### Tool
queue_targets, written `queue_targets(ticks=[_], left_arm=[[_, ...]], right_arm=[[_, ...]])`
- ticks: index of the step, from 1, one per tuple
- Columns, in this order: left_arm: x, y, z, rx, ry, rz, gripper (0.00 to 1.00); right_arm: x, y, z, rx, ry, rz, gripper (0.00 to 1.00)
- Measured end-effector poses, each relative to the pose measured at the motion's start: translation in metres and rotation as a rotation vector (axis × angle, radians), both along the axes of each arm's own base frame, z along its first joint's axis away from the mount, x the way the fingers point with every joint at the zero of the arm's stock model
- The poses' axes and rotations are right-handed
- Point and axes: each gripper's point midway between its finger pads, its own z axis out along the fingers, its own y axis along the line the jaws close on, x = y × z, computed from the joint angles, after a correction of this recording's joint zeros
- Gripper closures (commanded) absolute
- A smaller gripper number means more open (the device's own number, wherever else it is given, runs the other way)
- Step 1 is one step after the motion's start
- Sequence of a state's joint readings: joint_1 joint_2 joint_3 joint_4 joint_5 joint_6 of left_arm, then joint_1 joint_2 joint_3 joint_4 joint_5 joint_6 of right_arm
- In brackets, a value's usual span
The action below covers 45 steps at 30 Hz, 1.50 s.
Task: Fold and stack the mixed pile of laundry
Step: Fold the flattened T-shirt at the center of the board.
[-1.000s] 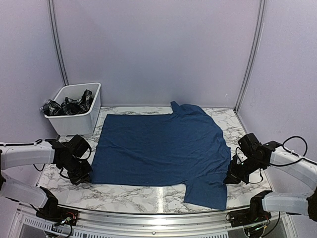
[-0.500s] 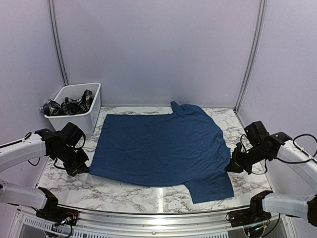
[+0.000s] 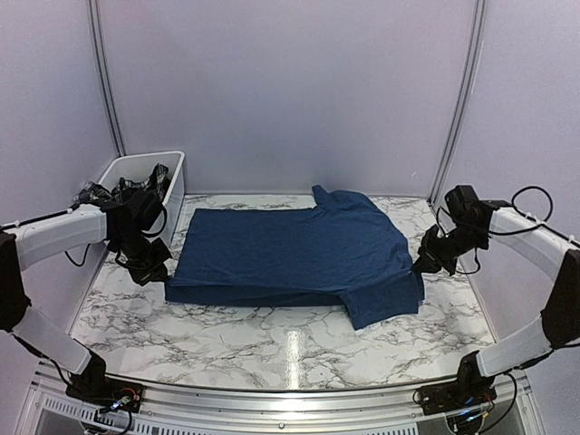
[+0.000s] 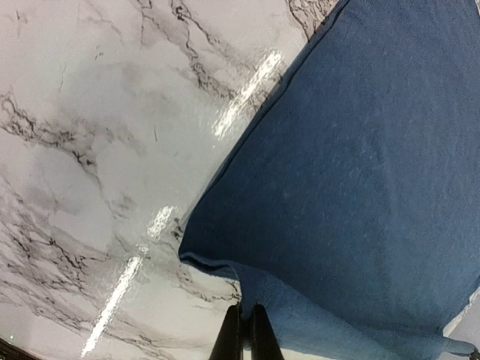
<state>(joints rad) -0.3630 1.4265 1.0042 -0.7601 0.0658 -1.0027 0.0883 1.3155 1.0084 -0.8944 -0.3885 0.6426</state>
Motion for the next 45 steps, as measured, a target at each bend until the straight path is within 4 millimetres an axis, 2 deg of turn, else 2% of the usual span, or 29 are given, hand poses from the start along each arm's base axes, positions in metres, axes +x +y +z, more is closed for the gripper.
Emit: queue_targets(ticks=[11, 15, 20, 27, 34, 45], left_arm=[[0.04, 0.005, -0.013, 0.041, 0.022, -0.009, 1.0], [0.052, 0.004, -0.017, 0.05, 0.019, -0.012, 1.0], [0.059, 0.003, -0.023, 0.055, 0.031, -0.009, 1.0], [0.063, 0.008, -0.033, 0.061, 0.054, 0.007, 1.0], [0.074, 0.006, -0.032, 0.058, 0.042, 0.011, 1.0], [0.081, 0.01, -0.044, 0.066, 0.061, 0.012, 1.0]], right_arm=[[0.072, 0.008, -0.011, 0.03, 0.004, 0.053, 1.0], [0.088, 0.011, -0.018, 0.04, 0.01, 0.063, 1.0], [0.102, 0.013, -0.025, 0.049, 0.021, 0.072, 1.0], [0.116, 0.016, -0.025, 0.06, 0.011, 0.082, 1.0], [0.121, 0.017, -0.032, 0.061, 0.021, 0.091, 1.0], [0.13, 0.012, -0.04, 0.058, 0.031, 0.081, 1.0]])
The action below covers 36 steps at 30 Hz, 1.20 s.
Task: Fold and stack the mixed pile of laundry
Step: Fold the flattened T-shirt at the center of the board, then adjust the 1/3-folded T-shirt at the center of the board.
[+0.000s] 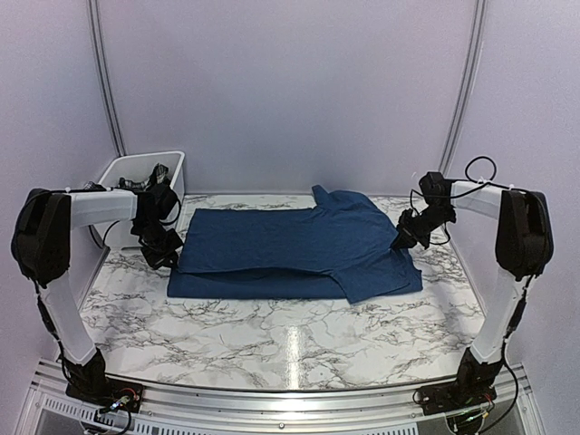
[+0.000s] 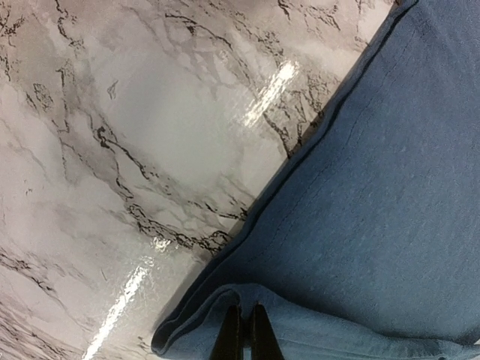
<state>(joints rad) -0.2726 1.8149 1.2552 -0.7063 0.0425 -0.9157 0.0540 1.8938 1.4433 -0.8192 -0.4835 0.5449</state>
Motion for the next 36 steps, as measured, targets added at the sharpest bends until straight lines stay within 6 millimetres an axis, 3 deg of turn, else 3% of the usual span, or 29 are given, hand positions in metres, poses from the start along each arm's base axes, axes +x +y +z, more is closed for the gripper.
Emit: queue_targets(ticks=[7, 8, 11, 15, 17, 23, 24, 26, 32, 36], left_arm=[[0.017, -0.003, 0.002, 0.007, -0.024, -0.023, 0.99], [0.018, -0.003, 0.001, 0.008, -0.021, -0.026, 0.92], [0.017, -0.003, -0.002, 0.013, -0.013, -0.039, 0.68], [0.017, -0.001, -0.002, 0.023, -0.017, -0.049, 0.5], [0.017, -0.001, 0.002, 0.024, -0.028, -0.058, 0.46], [0.013, -0.008, 0.037, 0.014, -0.129, -0.152, 0.44], [0.001, -0.018, 0.044, 0.002, -0.147, -0.225, 0.45], [-0.002, -0.027, 0.044, -0.008, -0.159, -0.266, 0.45], [-0.024, -0.06, 0.015, -0.061, -0.135, -0.401, 0.54], [-0.026, -0.064, -0.004, -0.062, -0.113, -0.411, 0.58]], right_arm=[[0.0, -0.007, -0.005, -0.022, 0.008, -0.013, 1.0], [0.0, -0.008, -0.005, -0.024, 0.009, -0.015, 1.0], [0.001, -0.01, -0.005, -0.024, 0.008, -0.02, 0.85], [0.002, -0.013, -0.005, -0.028, -0.001, -0.023, 0.66], [0.0, -0.019, -0.003, -0.031, -0.01, -0.032, 0.57], [-0.016, -0.045, 0.02, -0.044, -0.082, -0.055, 0.57], [-0.03, -0.044, 0.024, -0.038, -0.1, -0.038, 0.6], [-0.032, -0.04, 0.023, -0.022, -0.112, -0.028, 0.64], [-0.052, -0.016, -0.014, 0.036, -0.036, 0.028, 0.73], [-0.054, 0.001, -0.031, 0.048, -0.021, 0.069, 0.79]])
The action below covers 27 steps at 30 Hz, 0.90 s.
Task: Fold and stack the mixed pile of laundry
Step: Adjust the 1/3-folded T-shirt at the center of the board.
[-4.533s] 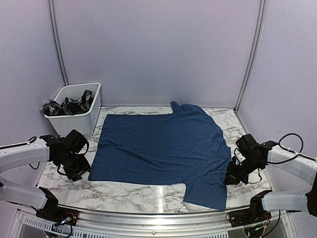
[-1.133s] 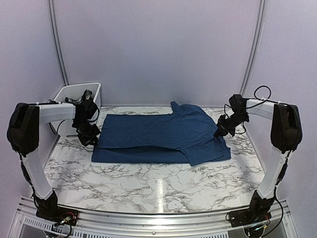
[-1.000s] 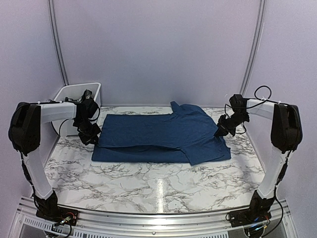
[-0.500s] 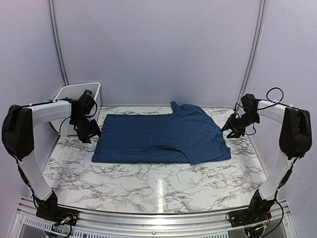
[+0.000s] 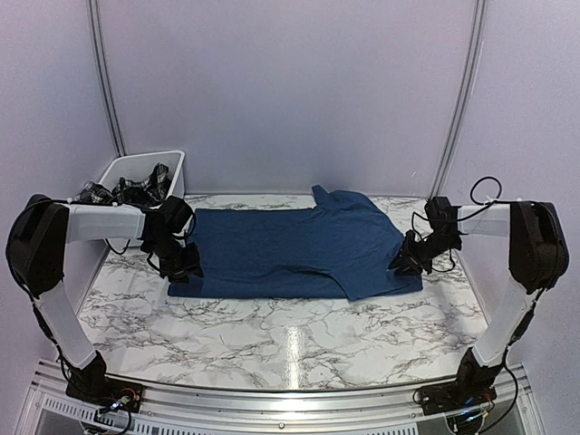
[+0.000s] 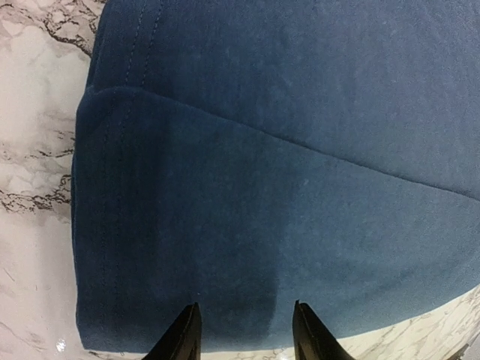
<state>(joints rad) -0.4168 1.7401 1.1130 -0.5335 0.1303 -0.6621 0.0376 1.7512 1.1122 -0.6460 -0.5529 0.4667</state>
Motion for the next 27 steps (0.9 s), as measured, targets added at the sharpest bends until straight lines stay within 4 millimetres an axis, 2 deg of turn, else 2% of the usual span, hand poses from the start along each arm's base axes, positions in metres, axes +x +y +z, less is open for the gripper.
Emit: queue_targets(ticks=[7, 10, 13, 16, 18, 22, 25, 27], left_arm=[[-0.017, 0.007, -0.025, 0.023, 0.031, -0.002, 0.59], [-0.025, 0.008, -0.025, 0.022, 0.016, -0.01, 0.58], [-0.034, 0.008, -0.022, 0.03, 0.004, -0.028, 0.51], [-0.033, -0.004, -0.008, 0.03, -0.05, -0.09, 0.46], [-0.026, -0.025, 0.011, 0.019, -0.122, -0.164, 0.43], [-0.01, -0.094, 0.06, -0.048, -0.326, -0.363, 0.42], [-0.002, -0.153, 0.089, -0.121, -0.443, -0.498, 0.41], [0.0, -0.193, 0.097, -0.167, -0.496, -0.578, 0.41]], right_arm=[[-0.037, -0.013, -0.036, -0.057, 0.111, -0.033, 0.8], [-0.052, -0.019, -0.033, -0.072, 0.108, -0.047, 0.76], [-0.065, -0.02, -0.029, -0.073, 0.109, -0.053, 0.67], [-0.063, -0.019, -0.015, -0.063, 0.066, -0.052, 0.63], [-0.058, -0.018, -0.002, -0.061, 0.025, -0.049, 0.62], [-0.039, -0.019, 0.023, -0.067, -0.067, -0.037, 0.62], [-0.031, -0.019, 0.024, -0.074, -0.083, -0.025, 0.61], [-0.029, -0.02, 0.017, -0.08, -0.071, -0.017, 0.61]])
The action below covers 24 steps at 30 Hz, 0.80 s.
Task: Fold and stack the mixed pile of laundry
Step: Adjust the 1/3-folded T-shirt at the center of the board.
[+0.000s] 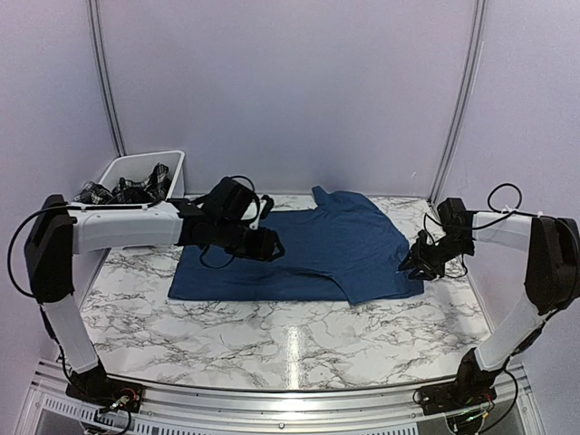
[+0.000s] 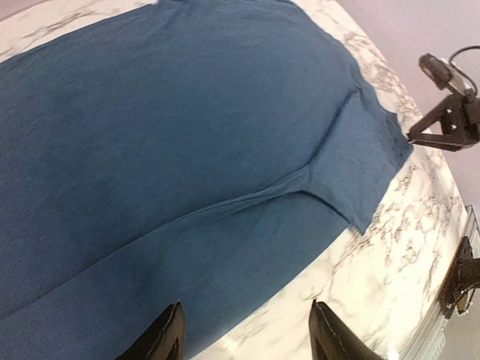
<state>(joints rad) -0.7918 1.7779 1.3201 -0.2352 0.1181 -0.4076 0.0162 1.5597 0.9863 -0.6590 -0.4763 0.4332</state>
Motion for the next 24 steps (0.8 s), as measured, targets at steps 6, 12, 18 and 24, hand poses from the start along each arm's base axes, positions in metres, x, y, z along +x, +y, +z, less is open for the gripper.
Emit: queue_targets(ticks=[6, 12, 18, 24], left_arm=[[-0.004, -0.1, -0.014, -0.065, -0.028, -0.178, 0.41], [-0.027, -0.145, -0.046, -0.088, 0.033, -0.258, 0.41], [-0.042, -0.155, -0.068, -0.081, 0.087, -0.272, 0.41], [-0.052, -0.16, -0.083, -0.069, 0.109, -0.28, 0.41]], right_arm=[[-0.001, -0.002, -0.013, -0.027, 0.016, 0.031, 0.62], [0.0, -0.003, -0.024, -0.039, 0.027, 0.056, 0.62], [-0.003, -0.011, -0.036, -0.094, 0.04, 0.069, 0.62], [-0.002, -0.019, -0.047, -0.151, 0.048, 0.074, 0.69]])
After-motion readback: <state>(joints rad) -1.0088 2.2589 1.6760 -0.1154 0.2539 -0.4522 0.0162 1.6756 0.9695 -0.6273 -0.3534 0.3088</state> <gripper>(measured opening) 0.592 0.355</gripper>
